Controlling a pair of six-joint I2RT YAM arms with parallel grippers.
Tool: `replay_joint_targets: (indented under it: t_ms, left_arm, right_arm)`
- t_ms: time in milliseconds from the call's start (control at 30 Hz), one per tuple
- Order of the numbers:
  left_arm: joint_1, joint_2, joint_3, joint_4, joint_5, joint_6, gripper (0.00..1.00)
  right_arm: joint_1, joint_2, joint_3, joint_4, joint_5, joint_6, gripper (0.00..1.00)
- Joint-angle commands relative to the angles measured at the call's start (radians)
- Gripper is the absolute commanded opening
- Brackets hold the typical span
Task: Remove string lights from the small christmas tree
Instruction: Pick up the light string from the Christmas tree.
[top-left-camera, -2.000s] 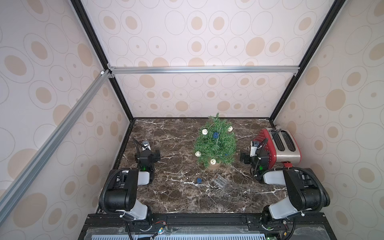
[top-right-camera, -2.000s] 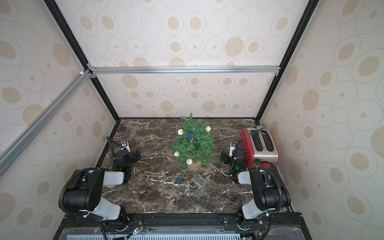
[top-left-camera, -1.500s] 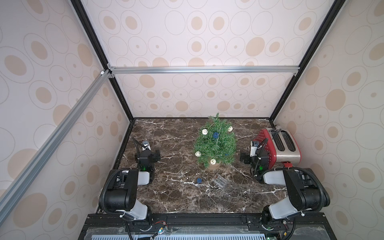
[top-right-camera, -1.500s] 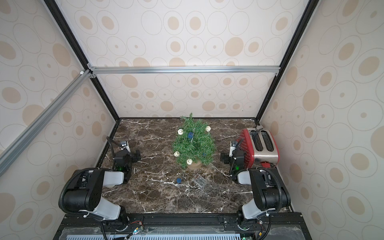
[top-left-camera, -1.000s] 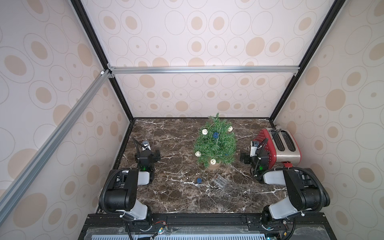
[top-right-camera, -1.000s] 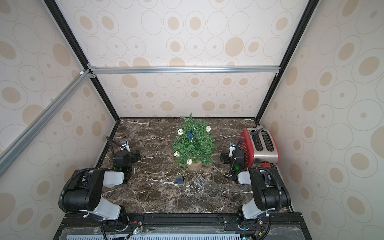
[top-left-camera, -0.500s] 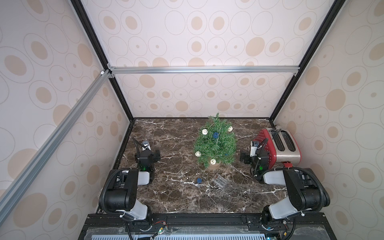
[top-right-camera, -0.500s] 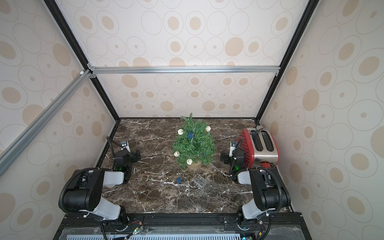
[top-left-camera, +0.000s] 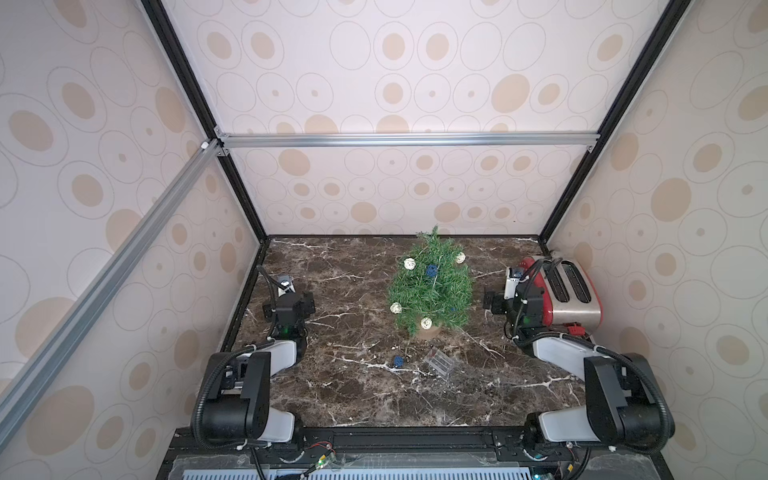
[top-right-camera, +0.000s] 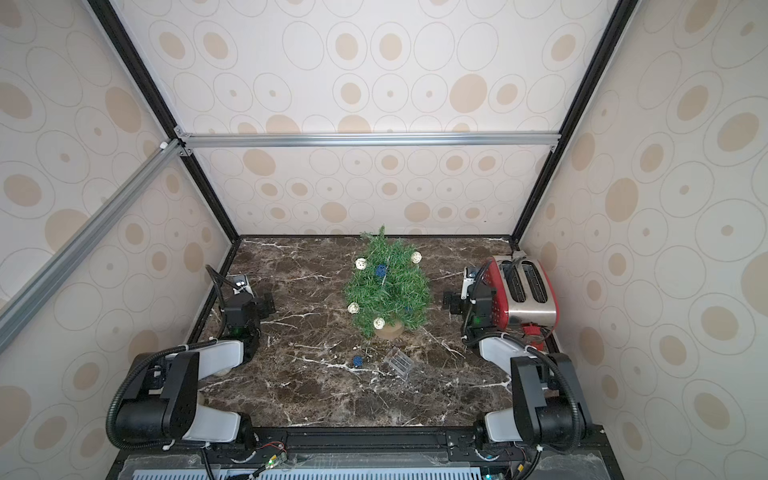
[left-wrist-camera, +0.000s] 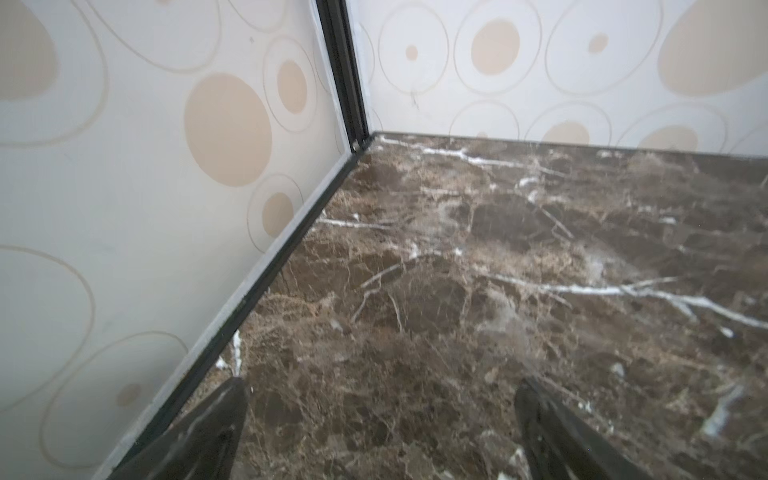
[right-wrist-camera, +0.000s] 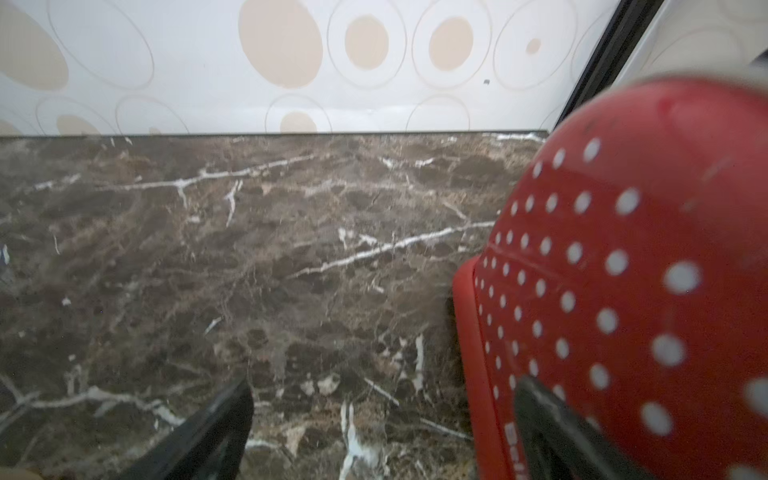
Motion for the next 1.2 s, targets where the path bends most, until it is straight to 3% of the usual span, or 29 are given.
replay_joint_targets:
  t_ms: [0,167,267,333,367,433,533,600,733,833,967,1167]
  left_arm:
    - [0.002,-0.064,0.037,-0.106,-0.049,-0.018,0.99]
    - [0.001,-0.158,0.082,-0.103,-0.091,-0.169,0.99]
    - [0.002,-0.169,0.154,-0.112,-0.038,-0.32,1.0]
    - [0.001,-0.169,0.22,-0.22,0.007,-0.439,0.99]
    - [0.002,-0.168,0.27,-0.331,0.024,-0.518,0.99]
    - [0.002,-0.157,0.378,-0.542,0.034,-0.592,0.99]
    - [0.004,-0.14,0.437,-0.627,0.089,-0.619,0.99]
    - [0.006,-0.143,0.419,-0.56,0.204,-0.622,0.99]
    - [0.006,-0.162,0.372,-0.397,0.321,-0.688,0.99]
    - [0.005,-0.205,0.33,-0.285,0.305,-0.759,0.99]
    - [0.006,-0.214,0.42,-0.399,0.37,-0.812,0.99]
    - [0.006,-0.178,0.441,-0.417,0.449,-0.969,0.99]
  right_arm:
    - [-0.013,-0.031,0.039,-0.14,0.08,0.031,1.0]
    - [0.002,-0.06,0.134,-0.261,0.158,0.113,1.0]
    - [0.0,-0.078,0.169,-0.304,0.224,0.344,1.0]
    - [-0.009,-0.092,0.224,-0.479,0.256,0.524,1.0]
    - [-0.027,-0.092,0.248,-0.548,0.211,0.562,1.0]
    - [-0.057,-0.074,0.259,-0.557,0.056,0.551,1.0]
    - [-0.06,-0.109,0.172,-0.439,-0.012,0.602,0.99]
    - [-0.06,-0.153,0.12,-0.351,-0.066,0.613,1.0]
    - [-0.056,-0.209,0.21,-0.527,-0.157,0.563,1.0]
    - [-0.043,-0.289,0.201,-0.545,-0.239,0.57,0.96]
    - [0.023,-0.413,0.188,-0.595,-0.302,0.542,0.89]
    - [0.161,-0.617,0.192,-0.728,-0.38,0.45,0.83]
